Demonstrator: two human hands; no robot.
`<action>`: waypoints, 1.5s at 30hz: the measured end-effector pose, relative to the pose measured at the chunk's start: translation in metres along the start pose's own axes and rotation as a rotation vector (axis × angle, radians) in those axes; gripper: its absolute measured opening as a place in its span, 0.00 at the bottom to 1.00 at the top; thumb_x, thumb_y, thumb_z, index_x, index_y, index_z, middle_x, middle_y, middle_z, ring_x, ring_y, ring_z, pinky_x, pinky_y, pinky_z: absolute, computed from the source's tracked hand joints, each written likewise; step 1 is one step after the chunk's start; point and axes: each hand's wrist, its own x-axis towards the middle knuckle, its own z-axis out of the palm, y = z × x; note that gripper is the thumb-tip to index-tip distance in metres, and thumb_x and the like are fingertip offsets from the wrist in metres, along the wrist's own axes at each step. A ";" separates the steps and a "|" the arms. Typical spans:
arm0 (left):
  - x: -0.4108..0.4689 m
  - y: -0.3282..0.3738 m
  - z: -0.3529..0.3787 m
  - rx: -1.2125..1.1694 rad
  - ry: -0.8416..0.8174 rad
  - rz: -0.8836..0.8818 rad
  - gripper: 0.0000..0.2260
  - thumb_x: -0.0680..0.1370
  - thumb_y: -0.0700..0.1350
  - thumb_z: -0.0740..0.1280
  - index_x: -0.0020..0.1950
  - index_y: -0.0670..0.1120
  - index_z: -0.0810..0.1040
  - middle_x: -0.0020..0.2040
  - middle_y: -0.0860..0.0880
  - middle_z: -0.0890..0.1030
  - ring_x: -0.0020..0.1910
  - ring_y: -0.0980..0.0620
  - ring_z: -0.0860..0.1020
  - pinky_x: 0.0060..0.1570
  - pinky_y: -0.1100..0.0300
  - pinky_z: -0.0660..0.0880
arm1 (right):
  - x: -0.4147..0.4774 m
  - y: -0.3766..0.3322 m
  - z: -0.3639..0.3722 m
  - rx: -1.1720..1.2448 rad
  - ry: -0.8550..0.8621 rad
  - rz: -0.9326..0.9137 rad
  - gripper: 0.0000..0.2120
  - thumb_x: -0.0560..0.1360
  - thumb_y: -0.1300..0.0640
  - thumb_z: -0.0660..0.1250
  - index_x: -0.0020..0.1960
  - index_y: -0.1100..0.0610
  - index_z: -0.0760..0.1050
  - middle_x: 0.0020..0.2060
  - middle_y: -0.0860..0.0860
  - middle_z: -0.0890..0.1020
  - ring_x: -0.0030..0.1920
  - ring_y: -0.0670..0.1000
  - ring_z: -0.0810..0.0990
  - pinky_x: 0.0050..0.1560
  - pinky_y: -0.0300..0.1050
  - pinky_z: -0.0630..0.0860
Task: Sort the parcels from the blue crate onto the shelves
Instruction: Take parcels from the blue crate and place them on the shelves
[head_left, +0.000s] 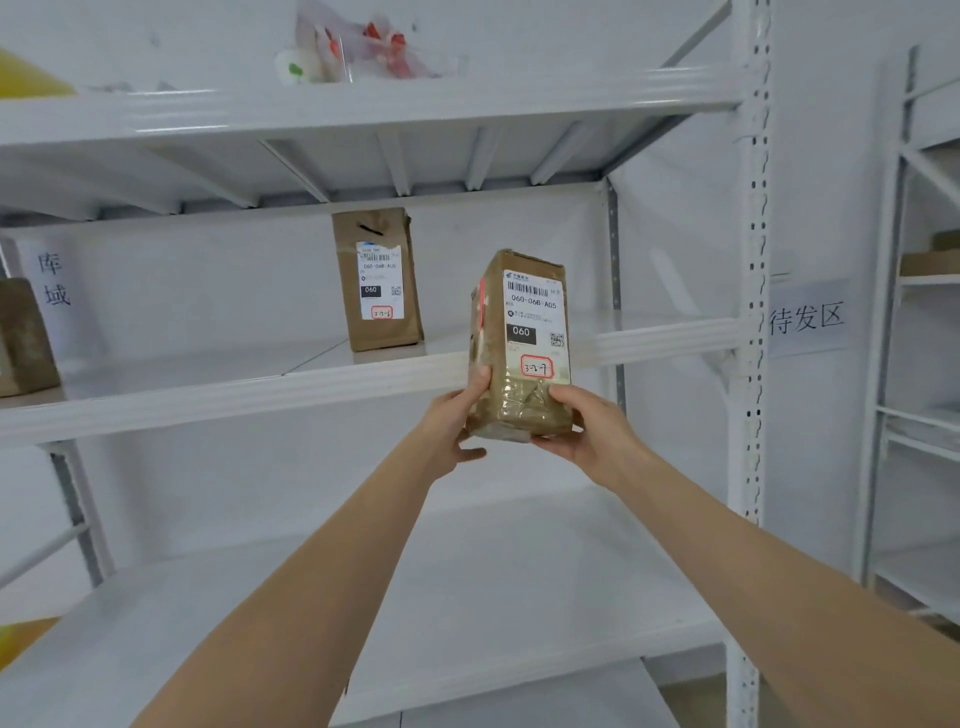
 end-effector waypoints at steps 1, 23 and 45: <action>0.000 0.000 -0.001 -0.044 -0.024 0.024 0.24 0.74 0.60 0.67 0.59 0.43 0.76 0.50 0.47 0.79 0.55 0.46 0.78 0.59 0.44 0.74 | 0.000 0.000 0.001 -0.006 -0.001 -0.013 0.06 0.75 0.60 0.68 0.51 0.58 0.80 0.47 0.55 0.82 0.44 0.53 0.84 0.53 0.56 0.80; 0.030 0.051 -0.008 -0.060 0.070 0.348 0.17 0.80 0.41 0.62 0.68 0.53 0.70 0.45 0.50 0.82 0.47 0.52 0.77 0.56 0.55 0.75 | 0.012 -0.017 0.025 0.009 -0.014 -0.180 0.12 0.79 0.60 0.64 0.60 0.63 0.77 0.46 0.57 0.85 0.43 0.53 0.85 0.42 0.37 0.81; 0.061 0.196 0.036 0.748 0.310 0.863 0.26 0.73 0.37 0.68 0.71 0.47 0.69 0.65 0.47 0.75 0.62 0.47 0.76 0.60 0.48 0.75 | 0.092 -0.051 0.007 -0.050 0.058 -0.227 0.13 0.76 0.60 0.69 0.60 0.62 0.78 0.46 0.57 0.84 0.39 0.53 0.85 0.39 0.38 0.82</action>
